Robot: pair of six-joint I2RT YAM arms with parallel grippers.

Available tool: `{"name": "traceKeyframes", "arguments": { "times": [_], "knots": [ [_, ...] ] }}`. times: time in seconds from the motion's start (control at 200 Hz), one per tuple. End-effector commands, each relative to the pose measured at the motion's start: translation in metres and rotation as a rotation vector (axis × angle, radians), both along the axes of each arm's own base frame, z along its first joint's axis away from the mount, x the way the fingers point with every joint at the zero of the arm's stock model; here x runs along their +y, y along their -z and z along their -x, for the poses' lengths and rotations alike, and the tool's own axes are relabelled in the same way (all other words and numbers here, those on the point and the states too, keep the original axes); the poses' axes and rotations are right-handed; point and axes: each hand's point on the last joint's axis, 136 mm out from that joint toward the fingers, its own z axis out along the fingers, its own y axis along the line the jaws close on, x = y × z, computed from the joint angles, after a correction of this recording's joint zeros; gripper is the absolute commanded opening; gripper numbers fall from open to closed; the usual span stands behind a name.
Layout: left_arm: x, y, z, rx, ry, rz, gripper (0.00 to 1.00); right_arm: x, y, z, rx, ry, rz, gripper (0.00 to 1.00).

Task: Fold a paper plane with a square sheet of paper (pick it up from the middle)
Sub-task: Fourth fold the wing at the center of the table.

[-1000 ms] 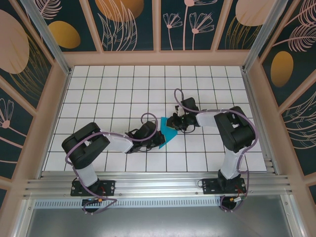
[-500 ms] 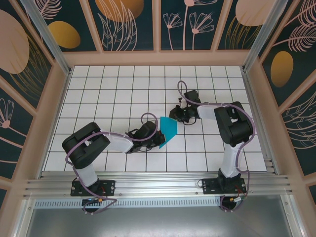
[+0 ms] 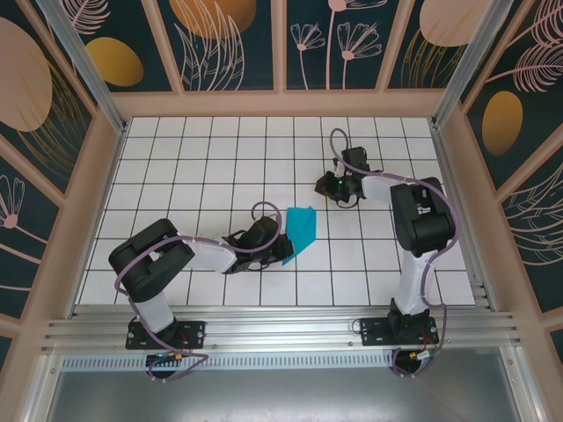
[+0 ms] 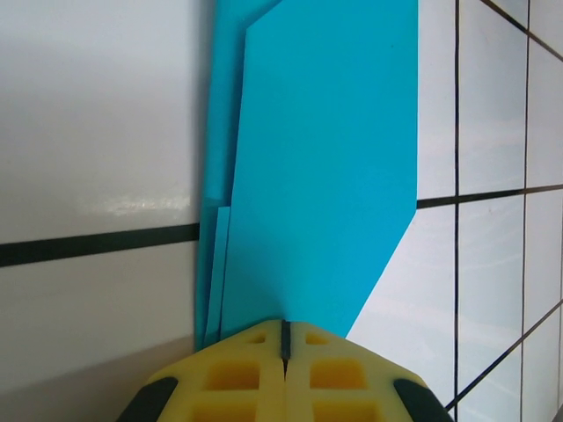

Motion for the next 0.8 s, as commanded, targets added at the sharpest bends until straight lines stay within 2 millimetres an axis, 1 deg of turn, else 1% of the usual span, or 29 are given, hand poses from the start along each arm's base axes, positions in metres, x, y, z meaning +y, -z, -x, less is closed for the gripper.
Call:
{"name": "traceKeyframes", "arguments": {
  "times": [0.0, 0.08, 0.165, 0.245, 0.31, 0.39, 0.435, 0.45, 0.47, 0.636, 0.741, 0.796],
  "knots": [
    [0.088, 0.079, 0.067, 0.239, 0.047, -0.397, 0.0, 0.006, -0.036, 0.012, -0.07, -0.045, -0.007, 0.21],
    [0.086, 0.075, 0.069, 0.224, 0.072, -0.386, 0.0, 0.014, -0.047, 0.033, -0.081, -0.074, -0.053, 0.21],
    [0.084, 0.069, 0.067, 0.205, 0.088, -0.375, 0.0, 0.032, -0.059, 0.061, -0.089, -0.124, -0.12, 0.2],
    [0.081, 0.066, 0.065, 0.196, 0.095, -0.369, 0.0, 0.047, -0.058, 0.089, -0.075, -0.15, -0.156, 0.18],
    [0.077, 0.066, 0.064, 0.193, 0.102, -0.361, 0.0, 0.064, -0.056, 0.109, -0.056, -0.188, -0.189, 0.18],
    [0.074, 0.065, 0.062, 0.19, 0.105, -0.353, 0.0, 0.081, -0.043, 0.127, -0.022, -0.226, -0.189, 0.17],
    [0.073, 0.066, 0.061, 0.189, 0.108, -0.35, 0.0, 0.082, -0.033, 0.13, -0.001, -0.218, -0.173, 0.15],
    [0.073, 0.066, 0.061, 0.19, 0.109, -0.349, 0.0, 0.087, -0.03, 0.134, 0.005, -0.23, -0.168, 0.15],
    [0.072, 0.066, 0.061, 0.189, 0.109, -0.348, 0.0, 0.088, -0.024, 0.136, 0.016, -0.228, -0.161, 0.15],
    [0.072, 0.067, 0.062, 0.193, 0.113, -0.345, 0.0, 0.085, 0.015, 0.142, 0.091, -0.213, -0.117, 0.13],
    [0.073, 0.067, 0.064, 0.198, 0.116, -0.345, 0.0, 0.074, 0.037, 0.143, 0.132, -0.184, -0.043, 0.11],
    [0.073, 0.067, 0.065, 0.201, 0.118, -0.343, 0.0, 0.069, 0.046, 0.145, 0.145, -0.174, -0.013, 0.1]
  ]
}}
